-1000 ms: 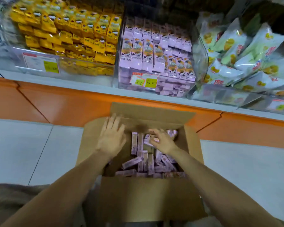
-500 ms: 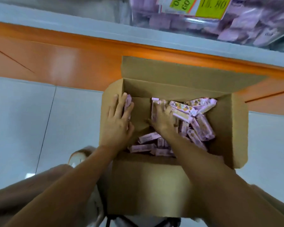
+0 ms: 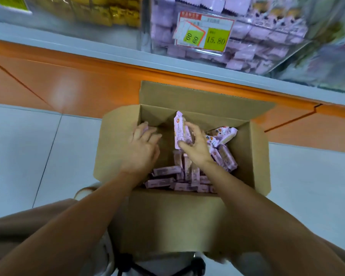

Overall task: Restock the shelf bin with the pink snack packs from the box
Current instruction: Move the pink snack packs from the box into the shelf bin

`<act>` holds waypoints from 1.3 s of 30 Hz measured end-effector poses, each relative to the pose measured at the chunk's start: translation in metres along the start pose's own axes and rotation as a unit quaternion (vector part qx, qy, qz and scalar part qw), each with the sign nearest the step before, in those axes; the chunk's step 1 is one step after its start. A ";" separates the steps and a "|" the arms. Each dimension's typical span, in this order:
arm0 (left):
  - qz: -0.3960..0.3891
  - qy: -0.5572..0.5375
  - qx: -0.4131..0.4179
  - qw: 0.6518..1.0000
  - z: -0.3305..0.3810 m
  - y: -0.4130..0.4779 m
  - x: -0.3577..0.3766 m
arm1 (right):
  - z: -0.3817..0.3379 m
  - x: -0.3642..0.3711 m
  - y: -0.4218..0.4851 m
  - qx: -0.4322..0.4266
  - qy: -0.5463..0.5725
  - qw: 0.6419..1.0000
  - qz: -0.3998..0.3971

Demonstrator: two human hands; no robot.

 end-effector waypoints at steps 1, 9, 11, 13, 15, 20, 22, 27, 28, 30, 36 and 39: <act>-0.020 -0.053 -0.043 0.997 0.006 0.005 0.001 | -0.012 -0.006 -0.004 -0.011 0.019 1.000 -0.010; -0.076 -0.576 -0.460 0.671 0.054 0.002 -0.018 | -0.093 -0.038 -0.053 -0.051 0.116 0.989 -0.073; -0.050 -0.598 -0.463 0.653 0.058 0.000 -0.031 | -0.106 -0.043 -0.063 -0.064 0.136 0.986 -0.074; -0.027 -0.611 -0.471 0.636 0.062 -0.002 -0.042 | -0.118 -0.048 -0.072 -0.052 0.148 0.985 -0.078; -0.011 -0.609 -0.477 0.634 0.065 -0.003 -0.053 | -0.126 -0.054 -0.078 -0.032 0.149 0.985 -0.075; -0.012 -0.613 -0.459 0.643 0.078 -0.004 -0.078 | -0.139 -0.070 -0.089 -0.026 0.112 0.991 -0.071; -0.015 -0.625 -0.448 0.639 0.084 -0.005 -0.088 | -0.146 -0.078 -0.094 -0.045 0.126 0.989 -0.057; -0.015 -0.628 -0.424 0.652 0.088 -0.007 -0.104 | -0.157 -0.092 -0.102 -0.088 0.133 0.986 -0.052; -0.015 -0.627 -0.418 0.658 0.089 -0.006 -0.106 | -0.159 -0.096 -0.104 -0.098 0.123 0.987 -0.033; -0.017 -0.622 -0.412 0.665 0.092 -0.004 -0.112 | -0.166 -0.105 -0.107 -0.125 0.108 0.986 0.002; 0.005 -0.628 -0.420 0.656 0.098 0.008 -0.135 | -0.192 -0.120 -0.120 -0.212 0.042 0.975 0.058; 0.015 -0.626 -0.413 0.661 0.110 0.025 -0.150 | -0.220 -0.124 -0.129 -0.327 -0.064 0.937 0.106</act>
Point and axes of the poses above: each hand's wrist, its own y-axis towards the middle knuckle, its own x-axis out of the palm, z = x × y, the point moved 8 cm from there along y, towards the middle knuckle, and after that the axes turned 14 degrees about z, right-handed, at the moved point
